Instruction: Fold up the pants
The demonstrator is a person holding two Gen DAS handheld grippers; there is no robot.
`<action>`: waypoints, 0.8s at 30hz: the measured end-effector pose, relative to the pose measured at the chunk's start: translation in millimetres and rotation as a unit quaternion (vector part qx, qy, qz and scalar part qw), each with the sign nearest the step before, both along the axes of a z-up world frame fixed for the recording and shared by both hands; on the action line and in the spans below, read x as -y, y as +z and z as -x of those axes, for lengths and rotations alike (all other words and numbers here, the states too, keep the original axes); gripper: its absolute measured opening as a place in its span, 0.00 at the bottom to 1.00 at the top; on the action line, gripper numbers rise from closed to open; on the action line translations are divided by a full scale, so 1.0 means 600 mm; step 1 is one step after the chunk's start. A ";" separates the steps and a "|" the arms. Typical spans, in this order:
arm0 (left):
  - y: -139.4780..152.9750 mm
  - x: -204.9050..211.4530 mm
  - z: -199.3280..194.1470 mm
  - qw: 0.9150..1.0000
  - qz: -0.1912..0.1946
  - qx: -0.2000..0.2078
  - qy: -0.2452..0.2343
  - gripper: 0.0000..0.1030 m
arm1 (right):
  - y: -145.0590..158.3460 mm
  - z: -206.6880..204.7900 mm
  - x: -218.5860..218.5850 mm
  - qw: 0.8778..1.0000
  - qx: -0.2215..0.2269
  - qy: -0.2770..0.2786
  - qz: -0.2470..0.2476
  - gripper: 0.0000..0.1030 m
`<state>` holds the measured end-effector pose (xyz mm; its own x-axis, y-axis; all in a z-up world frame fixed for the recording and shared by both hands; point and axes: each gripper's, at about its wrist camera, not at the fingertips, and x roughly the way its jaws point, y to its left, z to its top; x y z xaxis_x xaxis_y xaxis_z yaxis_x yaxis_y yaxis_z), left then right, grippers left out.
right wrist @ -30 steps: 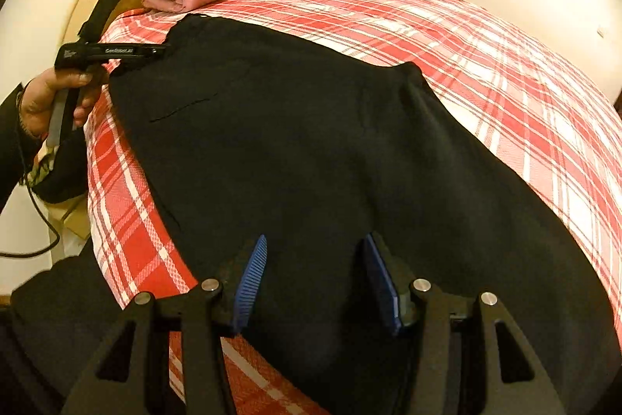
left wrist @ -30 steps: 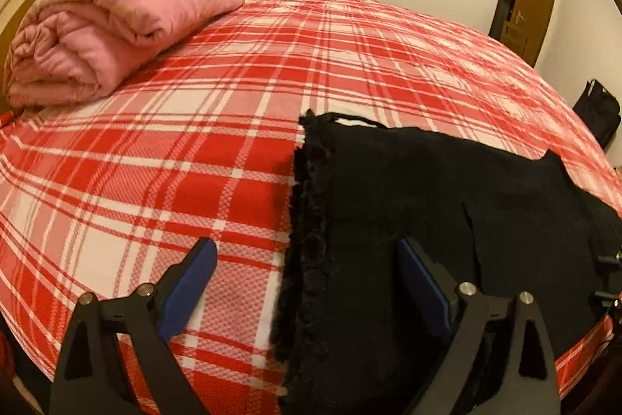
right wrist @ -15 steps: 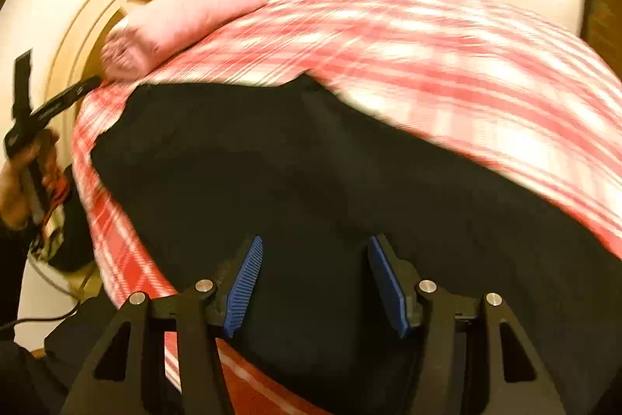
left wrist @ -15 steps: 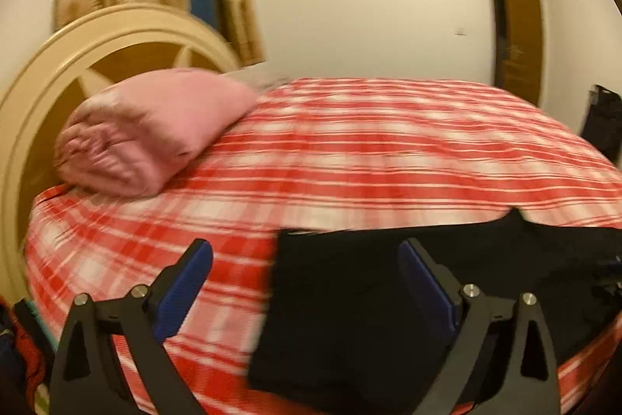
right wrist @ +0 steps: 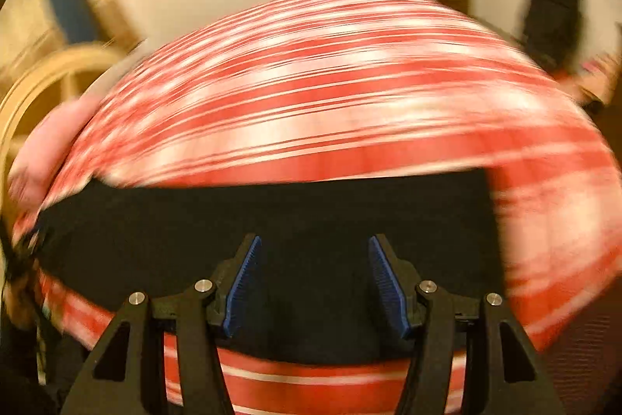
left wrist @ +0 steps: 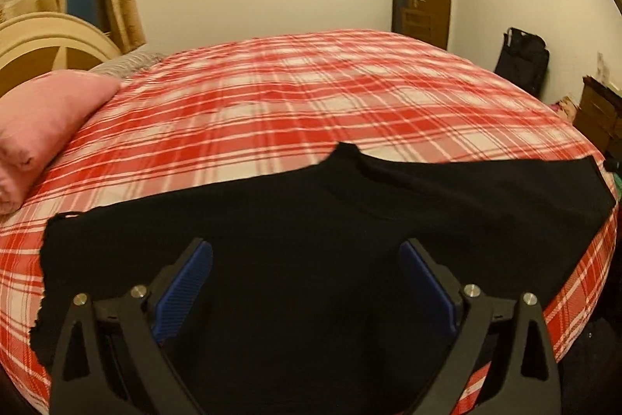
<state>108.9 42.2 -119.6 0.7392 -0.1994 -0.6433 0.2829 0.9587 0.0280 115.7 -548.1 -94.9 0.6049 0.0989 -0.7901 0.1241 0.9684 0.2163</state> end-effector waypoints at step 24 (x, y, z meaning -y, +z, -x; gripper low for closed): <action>-0.015 0.049 -0.010 1.000 -0.010 -0.026 -0.012 0.96 | -0.089 0.005 0.162 0.993 -0.072 -0.085 -0.039 0.22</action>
